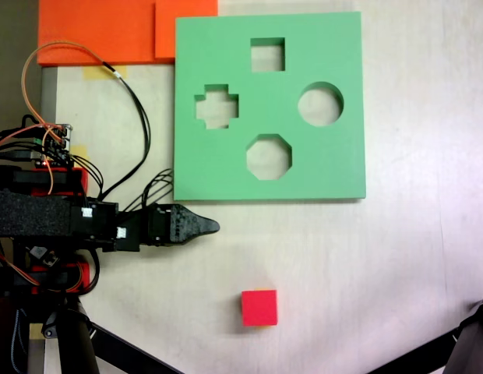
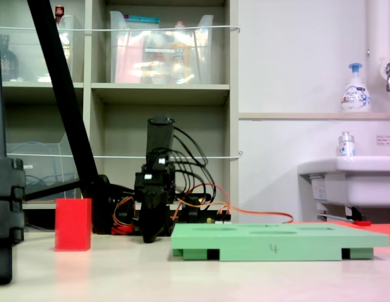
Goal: Put the square block into the corresponding hole
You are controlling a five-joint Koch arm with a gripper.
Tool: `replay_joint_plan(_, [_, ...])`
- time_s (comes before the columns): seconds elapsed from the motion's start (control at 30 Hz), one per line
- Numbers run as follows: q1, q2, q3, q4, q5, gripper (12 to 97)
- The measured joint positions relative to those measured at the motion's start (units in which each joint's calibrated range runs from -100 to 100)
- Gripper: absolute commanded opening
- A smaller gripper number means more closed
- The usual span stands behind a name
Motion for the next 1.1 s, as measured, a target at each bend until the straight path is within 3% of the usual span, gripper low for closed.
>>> replay_joint_plan(1.1, [0.2,0.0,0.0,0.0,1.0,49.4])
